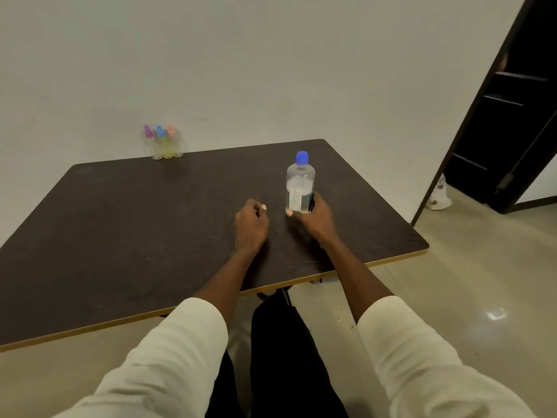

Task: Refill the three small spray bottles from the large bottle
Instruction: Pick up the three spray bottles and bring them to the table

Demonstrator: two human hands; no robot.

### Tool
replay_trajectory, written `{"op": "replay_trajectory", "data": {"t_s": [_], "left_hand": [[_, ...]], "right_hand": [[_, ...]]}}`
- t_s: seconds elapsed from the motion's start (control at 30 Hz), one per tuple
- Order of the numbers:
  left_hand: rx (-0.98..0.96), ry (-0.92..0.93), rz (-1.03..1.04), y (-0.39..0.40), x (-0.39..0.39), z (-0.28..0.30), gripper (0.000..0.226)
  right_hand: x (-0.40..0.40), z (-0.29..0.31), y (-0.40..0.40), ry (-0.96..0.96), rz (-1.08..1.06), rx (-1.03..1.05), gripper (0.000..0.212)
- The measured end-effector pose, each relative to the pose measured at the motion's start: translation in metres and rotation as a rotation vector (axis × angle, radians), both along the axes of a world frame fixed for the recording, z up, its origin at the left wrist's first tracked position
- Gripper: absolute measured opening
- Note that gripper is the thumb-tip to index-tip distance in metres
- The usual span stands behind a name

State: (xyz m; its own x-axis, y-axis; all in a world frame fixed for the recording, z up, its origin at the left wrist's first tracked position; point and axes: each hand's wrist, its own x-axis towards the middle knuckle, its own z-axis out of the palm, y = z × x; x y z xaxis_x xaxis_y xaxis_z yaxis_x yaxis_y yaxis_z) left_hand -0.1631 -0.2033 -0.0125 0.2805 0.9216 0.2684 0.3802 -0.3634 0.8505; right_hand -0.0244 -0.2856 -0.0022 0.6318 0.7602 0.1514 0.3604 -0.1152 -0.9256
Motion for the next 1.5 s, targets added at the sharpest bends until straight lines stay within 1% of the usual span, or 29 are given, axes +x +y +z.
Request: {"op": "replay_trajectory", "data": {"t_s": [0.1, 0.13, 0.17, 0.23, 0.3, 0.33, 0.4, 0.57, 0.73, 0.83, 0.93, 1.07, 1.13, 1.2, 1.33, 1.43, 1.5], "left_hand": [[0.004, -0.021, 0.005, -0.001, -0.002, 0.001, 0.009], [0.008, -0.034, 0.008, -0.002, -0.004, 0.002, 0.01], [0.007, -0.05, 0.009, -0.003, -0.004, 0.002, 0.011], [0.003, -0.093, 0.014, -0.006, -0.007, 0.004, 0.012], [-0.016, -0.16, 0.04, -0.007, -0.011, 0.008, 0.014], [-0.035, -0.195, 0.061, -0.007, -0.013, 0.008, 0.016], [-0.078, -0.243, 0.112, -0.004, -0.022, 0.01, 0.02], [-0.077, -0.287, 0.282, 0.035, -0.064, 0.013, 0.019], [-0.045, -0.249, 0.414, 0.109, -0.11, 0.015, 0.013], [-0.014, -0.212, 0.432, 0.161, -0.123, 0.016, 0.009], [-0.029, -0.193, 0.434, 0.224, -0.125, 0.014, 0.004], [-0.05, -0.247, 0.461, 0.303, -0.118, 0.008, 0.008], [-0.026, -0.219, 0.439, 0.335, -0.111, 0.005, 0.011], [0.015, -0.17, 0.407, 0.359, -0.102, 0.002, 0.02], [0.047, -0.131, 0.433, 0.39, -0.087, 0.007, 0.036], [0.085, -0.146, 0.475, 0.401, -0.083, 0.01, 0.038], [0.066, -0.191, 0.51, 0.406, -0.083, 0.009, 0.035]], "right_hand": [[-0.007, 0.0, -0.001, -0.117, -0.121, -0.029, 0.08], [-0.011, 0.002, -0.003, -0.168, -0.189, -0.018, 0.08], [-0.016, 0.003, -0.006, -0.217, -0.254, 0.029, 0.073], [-0.029, 0.004, -0.01, -0.295, -0.303, 0.176, 0.047], [-0.044, 0.004, -0.009, -0.351, -0.201, 0.236, 0.023], [-0.05, 0.003, -0.006, -0.366, -0.132, 0.228, 0.017], [-0.06, 0.001, 0.007, -0.35, -0.041, 0.189, 0.013], [-0.084, 0.004, 0.069, -0.201, 0.032, 0.107, 0.01], [-0.105, 0.001, 0.153, -0.123, 0.051, 0.083, 0.007], [-0.113, 0.0, 0.209, -0.07, 0.067, 0.062, 0.005], [-0.116, -0.001, 0.275, -0.039, 0.11, 0.04, 0.004], [-0.115, -0.006, 0.359, 0.01, 0.151, 0.032, 0.021], [-0.115, -0.01, 0.396, 0.005, 0.146, 0.038, 0.028], [-0.113, -0.011, 0.423, -0.027, 0.146, 0.047, 0.036], [-0.114, -0.009, 0.458, -0.071, 0.17, 0.064, 0.055], [-0.116, -0.006, 0.474, -0.096, 0.151, 0.089, 0.061], [-0.117, -0.004, 0.482, -0.125, 0.114, 0.095, 0.064]]}}
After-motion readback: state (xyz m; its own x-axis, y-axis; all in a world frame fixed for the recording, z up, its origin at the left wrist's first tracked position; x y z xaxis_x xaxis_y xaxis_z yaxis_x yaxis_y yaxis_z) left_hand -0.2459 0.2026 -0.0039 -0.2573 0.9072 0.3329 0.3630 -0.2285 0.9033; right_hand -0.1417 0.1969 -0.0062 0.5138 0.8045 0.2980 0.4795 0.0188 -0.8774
